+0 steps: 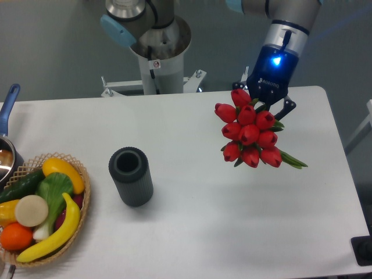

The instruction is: Insert the flowers into the vase

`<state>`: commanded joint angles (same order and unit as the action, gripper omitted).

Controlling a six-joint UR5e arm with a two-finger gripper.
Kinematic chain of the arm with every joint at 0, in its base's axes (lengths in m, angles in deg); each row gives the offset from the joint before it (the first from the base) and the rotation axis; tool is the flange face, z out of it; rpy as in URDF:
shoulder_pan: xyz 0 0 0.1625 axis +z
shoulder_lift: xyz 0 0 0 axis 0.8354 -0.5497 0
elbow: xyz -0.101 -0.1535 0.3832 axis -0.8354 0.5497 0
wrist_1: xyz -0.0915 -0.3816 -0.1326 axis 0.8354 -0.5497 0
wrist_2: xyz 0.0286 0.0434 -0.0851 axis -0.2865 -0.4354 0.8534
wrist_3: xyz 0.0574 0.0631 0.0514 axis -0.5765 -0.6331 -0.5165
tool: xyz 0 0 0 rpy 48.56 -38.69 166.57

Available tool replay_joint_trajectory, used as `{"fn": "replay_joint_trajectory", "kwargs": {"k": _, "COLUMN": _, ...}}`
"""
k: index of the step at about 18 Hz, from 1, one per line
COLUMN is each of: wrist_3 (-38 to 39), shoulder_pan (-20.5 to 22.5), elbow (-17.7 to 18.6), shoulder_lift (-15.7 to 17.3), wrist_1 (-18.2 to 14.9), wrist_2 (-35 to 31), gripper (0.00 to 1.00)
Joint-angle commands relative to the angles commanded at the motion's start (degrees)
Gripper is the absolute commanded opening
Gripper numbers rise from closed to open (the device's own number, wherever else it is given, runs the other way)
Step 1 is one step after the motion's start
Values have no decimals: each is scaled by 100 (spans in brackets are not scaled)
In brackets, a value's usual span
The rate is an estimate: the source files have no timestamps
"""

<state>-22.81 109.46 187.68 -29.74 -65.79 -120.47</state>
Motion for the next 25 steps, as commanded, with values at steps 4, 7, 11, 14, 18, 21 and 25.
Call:
{"fn": "replay_joint_trajectory", "kwargs": {"k": 4, "wrist_3": 17, "shoulder_pan": -316, "elbow": -35, "shoulder_lift": 0, "wrist_1": 9, "wrist_2": 411, "gripper": 23}}
{"fn": "replay_joint_trajectory", "kwargs": {"k": 7, "wrist_3": -17, "shoulder_pan": -387, "elbow": 0, "shoulder_lift": 0, "wrist_1": 9, "wrist_2": 1166, "gripper": 23}}
{"fn": "replay_joint_trajectory", "kwargs": {"k": 11, "wrist_3": -18, "shoulder_pan": -589, "elbow": 0, "shoulder_lift": 9, "wrist_1": 9, "wrist_2": 1854, "gripper": 23}}
{"fn": "replay_joint_trajectory", "kwargs": {"k": 14, "wrist_3": -26, "shoulder_pan": -791, "elbow": 9, "shoulder_lift": 9, "wrist_1": 17, "wrist_2": 2214, "gripper": 23}}
{"fn": "replay_joint_trajectory", "kwargs": {"k": 18, "wrist_3": -44, "shoulder_pan": -1159, "elbow": 114, "shoulder_lift": -87, "wrist_1": 281, "wrist_2": 2390, "gripper": 23}}
{"fn": "replay_joint_trajectory", "kwargs": {"k": 21, "wrist_3": -114, "shoulder_pan": -1257, "elbow": 167, "shoulder_lift": -175, "wrist_1": 439, "wrist_2": 2733, "gripper": 22}}
{"fn": "replay_joint_trajectory", "kwargs": {"k": 25, "wrist_3": -509, "shoulder_pan": -1538, "elbow": 421, "shoulder_lift": -176, "wrist_1": 466, "wrist_2": 2918, "gripper": 22}}
